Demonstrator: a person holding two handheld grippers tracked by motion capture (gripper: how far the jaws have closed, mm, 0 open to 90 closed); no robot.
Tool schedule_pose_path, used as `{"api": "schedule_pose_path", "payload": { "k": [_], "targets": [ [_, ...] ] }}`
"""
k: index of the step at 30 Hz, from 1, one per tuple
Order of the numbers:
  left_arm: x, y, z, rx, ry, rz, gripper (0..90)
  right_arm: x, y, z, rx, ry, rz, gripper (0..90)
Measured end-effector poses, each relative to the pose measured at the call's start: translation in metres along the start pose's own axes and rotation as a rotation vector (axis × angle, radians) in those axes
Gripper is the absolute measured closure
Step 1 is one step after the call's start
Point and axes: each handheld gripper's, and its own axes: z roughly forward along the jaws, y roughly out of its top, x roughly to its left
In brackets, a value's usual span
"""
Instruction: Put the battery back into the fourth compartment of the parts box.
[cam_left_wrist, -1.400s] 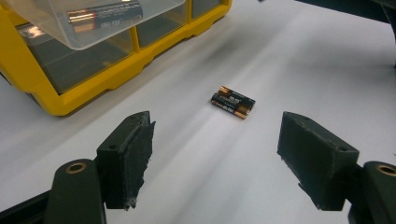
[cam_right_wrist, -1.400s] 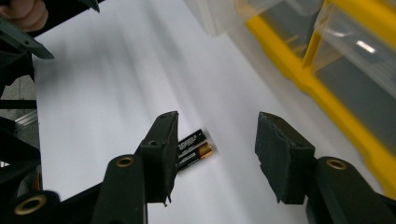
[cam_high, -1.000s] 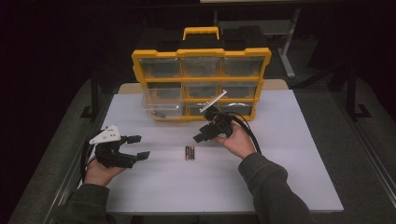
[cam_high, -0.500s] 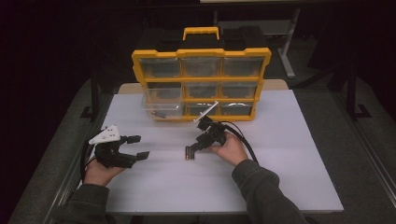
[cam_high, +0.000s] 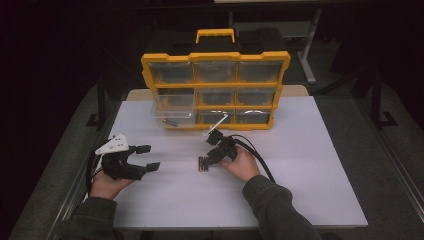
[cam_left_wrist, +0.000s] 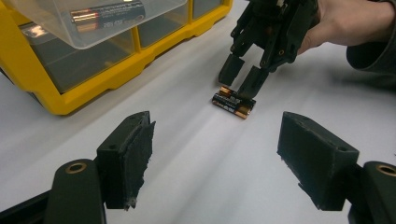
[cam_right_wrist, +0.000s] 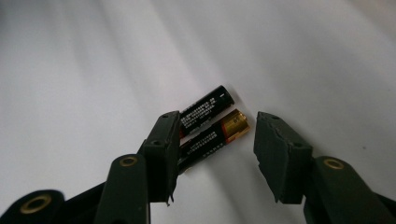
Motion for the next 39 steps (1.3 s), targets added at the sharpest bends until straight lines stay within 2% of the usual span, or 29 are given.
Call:
{"api": "schedule_pose_path", "payload": {
  "k": [1,3,4,11,12,13,14,17,24,26,27,28,30,33,36,39],
  "targets": [
    [0.0,0.0,0.0,0.0,0.0,0.0,26.2,-0.001,0.0,0.001,-0.005,0.008,-0.009,50.6],
    [0.0,0.0,0.0,-0.001,0.0,0.0,26.2,-0.001,-0.002,0.001,-0.008,0.0,0.005,52.9],
    [0.0,0.0,0.0,0.0,0.0,0.0,26.1,-0.001,-0.003,0.0,-0.002,-0.019,0.009,54.8],
    [0.0,0.0,0.0,0.003,0.0,0.001,26.1,0.0,-0.01,-0.001,0.001,-0.057,0.002,62.6],
    [0.0,0.0,0.0,0.003,0.0,0.001,26.1,0.002,-0.012,-0.002,0.001,-0.075,-0.02,67.6],
    [0.0,0.0,0.0,0.005,0.0,0.001,26.1,0.002,-0.012,-0.002,0.001,-0.075,-0.02,67.6],
    [0.0,0.0,0.0,0.005,0.001,0.002,26.1,0.003,-0.014,-0.002,-0.001,-0.095,-0.044,70.6],
    [0.0,0.0,0.0,0.004,0.001,0.0,26.0,0.004,-0.014,-0.002,-0.001,-0.107,-0.055,73.6],
    [0.0,0.0,0.0,0.004,0.002,0.0,26.0,-0.007,-0.015,-0.003,-0.014,-0.059,-0.023,75.7],
    [0.0,0.0,0.0,0.001,0.002,-0.001,26.0,-0.011,-0.016,-0.005,-0.012,-0.025,0.002,76.0],
    [0.0,0.0,0.0,0.001,0.003,-0.002,26.0,-0.011,-0.016,-0.005,-0.012,-0.025,0.002,76.0],
    [0.0,0.0,0.0,0.002,0.003,-0.001,26.0,-0.014,-0.017,-0.004,-0.023,-0.003,-0.001,76.0],
    [0.0,0.0,-0.001,0.008,0.003,0.001,26.0,-0.02,-0.019,-0.007,-0.03,0.02,0.02,76.0],
    [0.001,0.0,-0.001,0.008,0.004,-0.006,26.0,-0.022,-0.02,-0.009,-0.03,0.023,0.018,76.0],
    [0.001,0.0,-0.001,0.007,0.008,0.005,26.0,-0.025,-0.019,-0.014,-0.054,0.044,-0.011,76.0],
    [0.001,0.0,-0.001,0.002,0.008,0.0,26.1,-0.025,-0.017,-0.023,-0.054,0.051,-0.004,76.0]
  ]
}}
